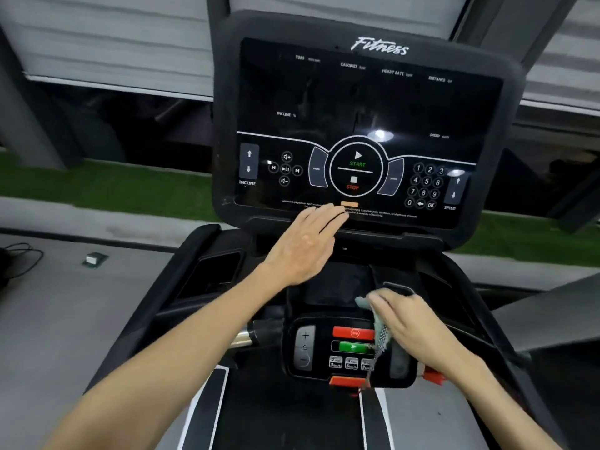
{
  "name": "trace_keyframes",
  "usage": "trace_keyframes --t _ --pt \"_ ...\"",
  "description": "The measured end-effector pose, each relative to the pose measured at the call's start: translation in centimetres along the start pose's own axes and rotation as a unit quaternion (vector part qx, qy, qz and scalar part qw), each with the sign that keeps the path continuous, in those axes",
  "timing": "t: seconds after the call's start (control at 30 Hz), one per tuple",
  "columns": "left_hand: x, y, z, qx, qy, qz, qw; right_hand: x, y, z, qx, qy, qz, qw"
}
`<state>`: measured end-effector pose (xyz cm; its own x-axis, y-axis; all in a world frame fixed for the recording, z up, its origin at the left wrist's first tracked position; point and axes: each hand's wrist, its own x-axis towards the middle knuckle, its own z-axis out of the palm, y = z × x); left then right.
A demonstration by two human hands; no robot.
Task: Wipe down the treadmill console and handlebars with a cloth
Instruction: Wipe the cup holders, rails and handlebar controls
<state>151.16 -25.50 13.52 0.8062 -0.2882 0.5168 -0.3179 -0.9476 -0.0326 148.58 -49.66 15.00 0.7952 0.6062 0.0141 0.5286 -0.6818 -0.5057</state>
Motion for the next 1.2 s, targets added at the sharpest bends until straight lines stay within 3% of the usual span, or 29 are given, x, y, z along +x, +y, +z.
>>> trace_keyframes --t 0.07,0.13,0.23,0.3,0.4,0.47,0.53,0.6,0.8,0.97,1.1,1.2 --pt "-2.3 0.6 -0.9 -0.054 0.017 -0.039 0.998 0.5 -1.8 -0.1 0.144 0.036 0.025 0.989" --pt "-5.2 0.9 -1.8 -0.078 0.038 -0.09 0.992 0.9 -4.0 -0.2 0.316 0.048 0.071 0.945" --pt "-10.2 0.9 -3.1 -0.072 0.049 -0.171 0.981 2.0 -6.1 0.5 0.565 -0.026 0.16 0.809" --pt "-13.2 1.1 -4.2 -0.075 0.036 -0.211 0.974 2.2 -7.6 1.0 0.669 -0.035 0.201 0.715" --pt "-16.1 1.8 -6.0 -0.123 0.024 -0.26 0.958 1.6 -9.6 2.4 0.751 -0.074 0.196 0.626" --pt "-16.4 2.6 -7.3 -0.239 0.035 -0.325 0.914 1.1 -10.5 3.6 0.78 -0.105 0.189 0.588" --pt "-15.8 3.4 -8.5 -0.39 0.051 -0.39 0.833 0.4 -11.3 4.9 0.795 -0.124 0.187 0.564" --pt "-15.4 3.8 -9.1 -0.473 0.058 -0.42 0.772 -0.3 -12.2 6.1 0.804 -0.131 0.184 0.55" --pt "-18.6 3.4 -10.0 -0.447 0.082 -0.491 0.743 -1.9 -15.8 9.4 0.803 -0.124 0.175 0.557" --pt "-22.6 2.6 -10.5 -0.393 0.069 -0.509 0.763 -3.9 -19.4 13.6 0.774 -0.101 0.178 0.599" --pt "-25.4 2.6 -10.3 -0.412 0.05 -0.481 0.772 -5.4 -20.4 16.0 0.739 -0.065 0.187 0.644" --pt "-27.2 1.8 -10.1 -0.441 0.023 -0.453 0.774 -5.9 -20.8 16.7 0.722 -0.05 0.206 0.658"
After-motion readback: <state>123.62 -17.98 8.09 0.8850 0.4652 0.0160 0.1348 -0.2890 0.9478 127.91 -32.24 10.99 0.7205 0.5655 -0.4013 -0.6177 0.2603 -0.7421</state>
